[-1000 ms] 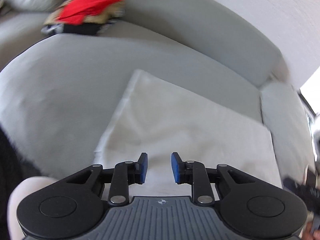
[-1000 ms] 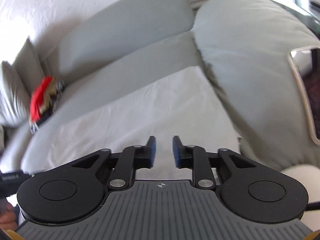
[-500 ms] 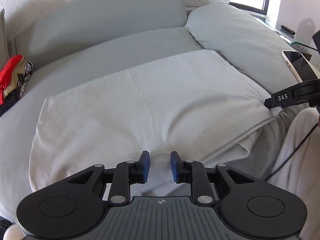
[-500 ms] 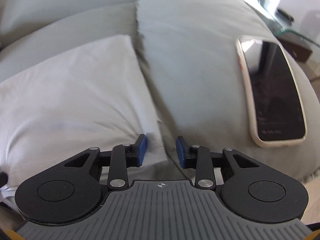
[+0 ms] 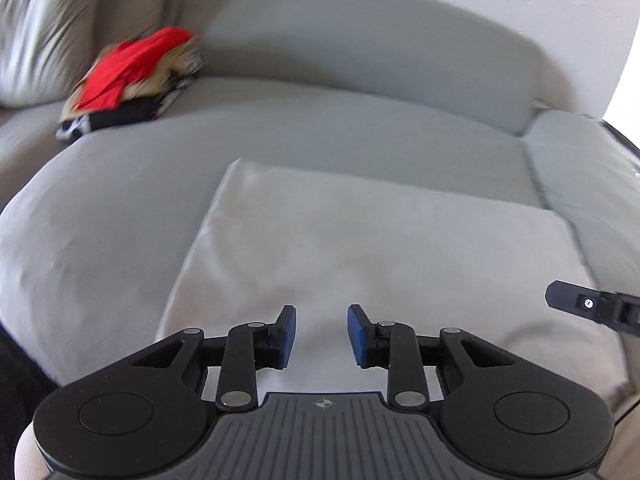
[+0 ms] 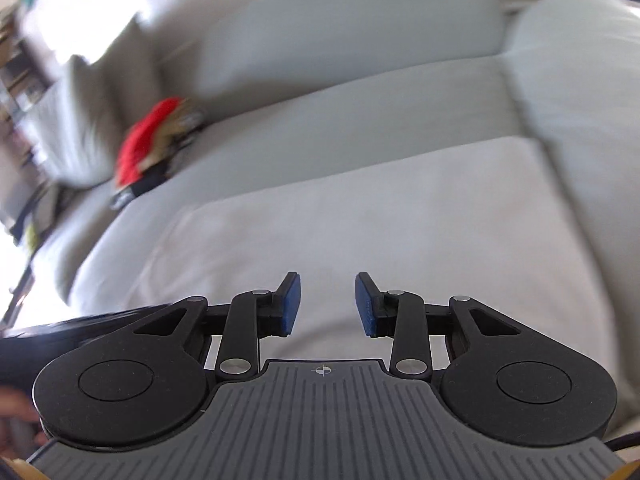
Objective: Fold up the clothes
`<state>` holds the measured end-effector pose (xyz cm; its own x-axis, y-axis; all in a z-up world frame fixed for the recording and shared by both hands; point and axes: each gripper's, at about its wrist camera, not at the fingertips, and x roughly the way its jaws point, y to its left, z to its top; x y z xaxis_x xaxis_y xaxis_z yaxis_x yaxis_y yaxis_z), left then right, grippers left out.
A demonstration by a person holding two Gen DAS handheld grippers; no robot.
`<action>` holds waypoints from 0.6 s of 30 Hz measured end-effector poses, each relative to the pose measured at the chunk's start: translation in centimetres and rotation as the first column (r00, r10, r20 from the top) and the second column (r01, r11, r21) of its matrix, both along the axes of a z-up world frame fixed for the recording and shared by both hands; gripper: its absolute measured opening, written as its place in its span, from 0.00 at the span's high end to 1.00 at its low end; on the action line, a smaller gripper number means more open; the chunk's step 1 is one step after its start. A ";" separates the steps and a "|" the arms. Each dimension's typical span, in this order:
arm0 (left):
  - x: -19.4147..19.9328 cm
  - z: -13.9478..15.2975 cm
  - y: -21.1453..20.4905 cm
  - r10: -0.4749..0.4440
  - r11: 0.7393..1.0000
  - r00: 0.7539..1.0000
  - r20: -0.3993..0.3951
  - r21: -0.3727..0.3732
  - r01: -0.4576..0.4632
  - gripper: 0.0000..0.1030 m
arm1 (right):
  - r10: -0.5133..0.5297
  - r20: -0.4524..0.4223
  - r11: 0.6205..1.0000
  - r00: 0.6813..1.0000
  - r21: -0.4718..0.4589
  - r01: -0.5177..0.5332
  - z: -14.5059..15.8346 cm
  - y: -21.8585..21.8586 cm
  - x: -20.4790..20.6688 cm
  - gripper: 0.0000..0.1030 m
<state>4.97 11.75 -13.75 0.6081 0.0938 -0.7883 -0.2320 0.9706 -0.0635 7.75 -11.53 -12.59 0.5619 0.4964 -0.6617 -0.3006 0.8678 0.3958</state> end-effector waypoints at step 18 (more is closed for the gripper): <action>-0.3 -1.6 6.1 0.144 0.978 0.989 -0.039 -0.149 -0.148 0.82 | -0.604 -0.169 0.790 0.779 -0.256 0.557 -5.1 -13.3 -1.4 0.99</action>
<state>4.69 17.87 -15.31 0.5739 0.0585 -0.8168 -0.3744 0.9058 -0.1982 6.33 -24.81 -17.67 0.5232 -0.0168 -0.8521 0.3635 0.9087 0.2053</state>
